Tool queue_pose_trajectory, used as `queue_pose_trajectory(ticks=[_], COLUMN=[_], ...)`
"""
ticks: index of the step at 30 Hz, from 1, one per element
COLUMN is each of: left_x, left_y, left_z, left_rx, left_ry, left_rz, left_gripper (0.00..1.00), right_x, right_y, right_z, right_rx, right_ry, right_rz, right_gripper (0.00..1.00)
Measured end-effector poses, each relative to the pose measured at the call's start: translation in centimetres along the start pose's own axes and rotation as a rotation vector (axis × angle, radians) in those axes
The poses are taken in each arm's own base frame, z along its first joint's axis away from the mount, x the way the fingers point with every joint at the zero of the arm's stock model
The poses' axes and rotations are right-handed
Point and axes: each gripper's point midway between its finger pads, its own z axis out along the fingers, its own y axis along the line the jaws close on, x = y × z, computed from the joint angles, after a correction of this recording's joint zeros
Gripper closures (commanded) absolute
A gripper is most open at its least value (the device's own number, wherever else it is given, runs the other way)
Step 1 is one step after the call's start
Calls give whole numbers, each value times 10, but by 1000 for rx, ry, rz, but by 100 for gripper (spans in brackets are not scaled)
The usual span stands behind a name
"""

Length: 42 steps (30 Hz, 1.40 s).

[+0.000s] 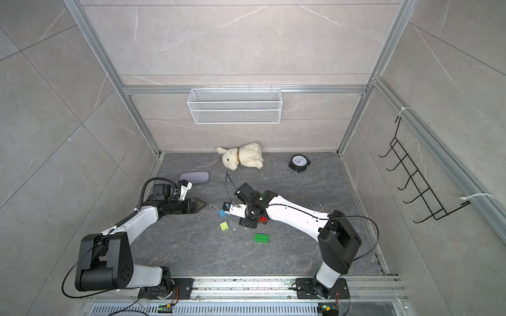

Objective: Assemble the letter y with lego
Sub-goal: Pick up the lego brick from the center of the board.

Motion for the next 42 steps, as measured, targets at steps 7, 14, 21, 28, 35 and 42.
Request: queue_pose_trajectory(ticks=[7,14,21,28,35,42], left_x=[-10,-17,-18,-20,-20,-20], left_y=[38,48,50,48,48,48], left_z=[-19,-33,-37,-38,-38,-38], left_rx=[-139,-174,-179,-176,-176,-175], left_ry=[-62,-106,-114,-119,-121,-122], left_rz=[-51,-66,-71,-67,-66,-65], left_gripper=[7,7,7,7,7,7], right_x=[-66,-75,-91,-84,-61,-60], right_y=[-39,-41,-24,-20,-8,-5], right_z=[10,49,80,109,127,132], right_rx=[85,130,126,129,117,103], right_ry=[-29,114,198,272,374,379], right_rz=[453,690,734,757,766,772], right_gripper=[50,48,46,45,45,48])
